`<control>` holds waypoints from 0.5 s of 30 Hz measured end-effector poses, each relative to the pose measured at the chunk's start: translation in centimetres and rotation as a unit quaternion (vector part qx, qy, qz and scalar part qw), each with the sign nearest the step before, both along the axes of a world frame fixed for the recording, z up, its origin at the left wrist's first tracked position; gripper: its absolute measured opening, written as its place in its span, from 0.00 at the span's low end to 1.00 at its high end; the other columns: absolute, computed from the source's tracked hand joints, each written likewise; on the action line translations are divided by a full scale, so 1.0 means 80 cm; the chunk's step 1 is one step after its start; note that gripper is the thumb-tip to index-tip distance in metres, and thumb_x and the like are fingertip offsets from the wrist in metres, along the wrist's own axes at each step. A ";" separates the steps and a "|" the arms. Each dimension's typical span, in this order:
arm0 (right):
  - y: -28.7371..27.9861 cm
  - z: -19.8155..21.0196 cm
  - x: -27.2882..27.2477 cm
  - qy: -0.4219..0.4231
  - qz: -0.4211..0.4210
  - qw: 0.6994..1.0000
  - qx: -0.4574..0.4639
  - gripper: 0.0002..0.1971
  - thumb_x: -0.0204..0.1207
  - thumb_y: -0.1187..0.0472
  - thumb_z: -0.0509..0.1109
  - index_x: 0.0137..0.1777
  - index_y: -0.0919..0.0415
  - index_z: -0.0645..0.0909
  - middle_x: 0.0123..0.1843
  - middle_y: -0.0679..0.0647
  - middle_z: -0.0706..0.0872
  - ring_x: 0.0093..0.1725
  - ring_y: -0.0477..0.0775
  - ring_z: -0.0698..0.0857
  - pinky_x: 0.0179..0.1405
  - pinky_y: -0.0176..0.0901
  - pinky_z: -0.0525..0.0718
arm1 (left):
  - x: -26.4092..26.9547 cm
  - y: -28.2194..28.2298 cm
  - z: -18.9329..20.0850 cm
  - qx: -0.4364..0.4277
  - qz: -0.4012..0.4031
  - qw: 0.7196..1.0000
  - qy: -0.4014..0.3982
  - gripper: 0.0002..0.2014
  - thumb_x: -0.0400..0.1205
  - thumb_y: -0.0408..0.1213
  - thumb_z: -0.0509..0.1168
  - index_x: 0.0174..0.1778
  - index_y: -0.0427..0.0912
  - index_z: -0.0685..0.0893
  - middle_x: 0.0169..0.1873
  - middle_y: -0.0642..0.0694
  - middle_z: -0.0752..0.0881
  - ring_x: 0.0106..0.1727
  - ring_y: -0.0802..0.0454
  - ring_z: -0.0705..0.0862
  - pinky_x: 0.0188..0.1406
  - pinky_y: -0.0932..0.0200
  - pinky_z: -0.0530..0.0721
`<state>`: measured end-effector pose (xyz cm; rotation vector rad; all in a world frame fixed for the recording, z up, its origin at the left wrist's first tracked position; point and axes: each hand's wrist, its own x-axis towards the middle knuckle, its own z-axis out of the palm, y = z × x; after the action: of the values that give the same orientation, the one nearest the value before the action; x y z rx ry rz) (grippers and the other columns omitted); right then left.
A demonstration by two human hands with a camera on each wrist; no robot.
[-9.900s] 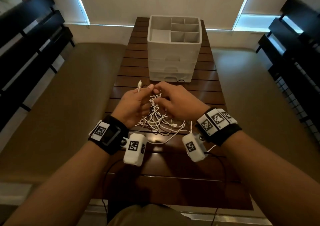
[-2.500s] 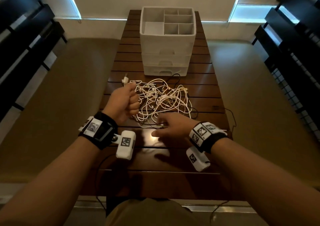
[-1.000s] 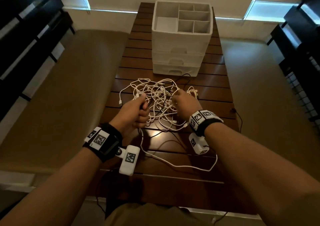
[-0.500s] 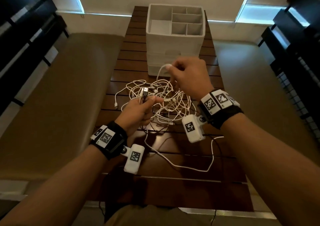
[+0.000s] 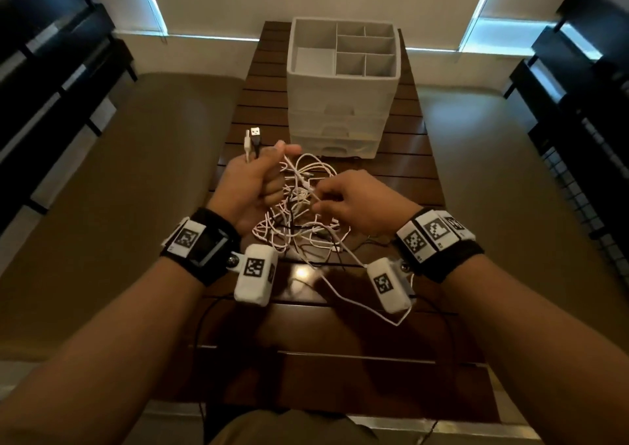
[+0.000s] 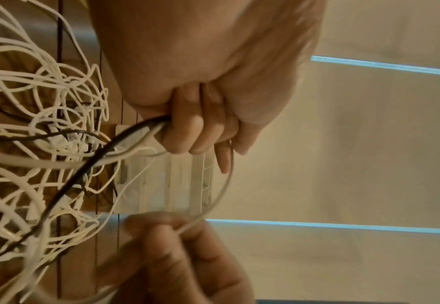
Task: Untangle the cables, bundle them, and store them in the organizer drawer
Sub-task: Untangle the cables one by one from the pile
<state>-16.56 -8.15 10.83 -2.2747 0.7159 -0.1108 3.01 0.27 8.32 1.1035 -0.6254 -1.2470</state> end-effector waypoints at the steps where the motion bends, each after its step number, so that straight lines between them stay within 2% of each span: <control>1: -0.002 0.000 -0.001 -0.031 -0.024 0.999 0.018 0.06 0.86 0.56 0.73 0.48 0.55 0.88 0.39 0.50 0.90 0.30 0.47 0.89 0.32 0.43 0.86 | 0.000 0.002 0.002 0.002 -0.012 1.000 -0.007 0.17 0.92 0.46 0.63 0.63 0.38 0.90 0.23 0.56 0.61 0.21 0.61 0.58 0.17 0.65 0.59; 3: -0.002 0.013 0.001 -0.143 -0.061 0.985 0.078 0.08 0.89 0.59 0.69 0.51 0.61 0.86 0.41 0.56 0.91 0.30 0.55 0.89 0.29 0.48 0.89 | -0.009 0.012 0.000 0.016 -0.054 0.997 -0.047 0.17 0.91 0.50 0.63 0.56 0.46 0.94 0.25 0.55 0.60 0.22 0.59 0.58 0.18 0.64 0.58; 4: -0.002 0.023 0.004 -0.194 -0.070 0.973 0.106 0.09 0.90 0.60 0.68 0.54 0.65 0.85 0.43 0.59 0.91 0.31 0.58 0.89 0.30 0.49 0.89 | -0.019 0.018 -0.003 0.021 -0.079 0.994 -0.069 0.17 0.91 0.51 0.62 0.47 0.51 0.95 0.25 0.55 0.61 0.22 0.59 0.58 0.18 0.63 0.56; 5: -0.002 0.034 0.007 -0.228 -0.069 0.963 0.127 0.10 0.91 0.61 0.66 0.56 0.68 0.84 0.44 0.61 0.91 0.31 0.59 0.89 0.30 0.49 0.90 | -0.028 0.024 -0.006 0.021 -0.105 0.991 -0.085 0.19 0.90 0.51 0.62 0.39 0.54 0.93 0.25 0.55 0.61 0.22 0.59 0.57 0.19 0.62 0.55; 6: -0.003 0.044 0.012 -0.245 -0.058 0.958 0.135 0.11 0.91 0.61 0.65 0.57 0.70 0.84 0.45 0.63 0.92 0.32 0.60 0.89 0.30 0.49 0.90 | -0.035 0.027 -0.009 0.015 -0.125 0.988 -0.094 0.19 0.90 0.51 0.62 0.35 0.55 0.91 0.25 0.55 0.62 0.23 0.58 0.57 0.19 0.61 0.54; 7: -0.002 0.053 0.016 -0.250 -0.042 0.958 0.134 0.12 0.91 0.61 0.65 0.58 0.71 0.84 0.46 0.64 0.92 0.32 0.60 0.88 0.30 0.49 0.89 | -0.039 0.028 -0.011 0.009 -0.136 0.986 -0.095 0.17 0.89 0.51 0.62 0.37 0.55 0.90 0.25 0.54 0.62 0.23 0.57 0.57 0.19 0.61 0.55; 8: -0.001 0.061 0.019 -0.255 -0.025 0.958 0.127 0.12 0.92 0.62 0.64 0.59 0.71 0.84 0.47 0.65 0.92 0.33 0.61 0.88 0.31 0.50 0.89 | -0.039 0.027 -0.013 0.006 -0.139 0.986 -0.095 0.14 0.88 0.51 0.64 0.43 0.52 0.90 0.26 0.53 0.62 0.24 0.57 0.56 0.20 0.61 0.55; 10: 0.003 0.077 0.021 -0.288 -0.004 0.951 0.117 0.13 0.92 0.63 0.63 0.60 0.73 0.84 0.48 0.67 0.91 0.34 0.66 0.88 0.34 0.56 0.90 | -0.031 0.023 -0.021 0.021 -0.130 0.983 -0.126 0.16 0.88 0.50 0.67 0.57 0.40 0.90 0.26 0.52 0.62 0.25 0.53 0.56 0.22 0.55 0.53; 11: 0.005 0.085 0.022 -0.312 0.001 0.944 0.110 0.13 0.92 0.64 0.63 0.61 0.74 0.84 0.48 0.68 0.91 0.35 0.70 0.88 0.35 0.59 0.90 | -0.027 0.021 -0.027 0.035 -0.122 0.980 -0.150 0.18 0.88 0.50 0.68 0.61 0.38 0.90 0.26 0.51 0.63 0.26 0.52 0.56 0.24 0.53 0.53; 13: 0.007 0.097 0.022 -0.354 0.009 0.931 0.092 0.12 0.92 0.65 0.62 0.61 0.75 0.83 0.48 0.71 0.89 0.36 0.72 0.88 0.35 0.60 0.90 | -0.021 0.022 -0.042 0.071 -0.095 0.976 -0.182 0.17 0.87 0.51 0.70 0.61 0.41 0.91 0.26 0.52 0.64 0.26 0.54 0.58 0.23 0.55 0.54; 15: 0.003 0.098 0.023 -0.357 0.001 0.931 0.075 0.12 0.92 0.65 0.62 0.61 0.74 0.83 0.48 0.71 0.89 0.36 0.71 0.88 0.34 0.57 0.91 | -0.019 0.021 -0.054 0.108 -0.066 0.974 -0.187 0.16 0.88 0.50 0.69 0.59 0.40 0.91 0.25 0.53 0.65 0.25 0.55 0.59 0.22 0.58 0.55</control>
<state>-14.76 -7.90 18.67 -1.8836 0.3143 -0.8078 1.52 1.98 4.00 1.5192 -0.8728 -1.2517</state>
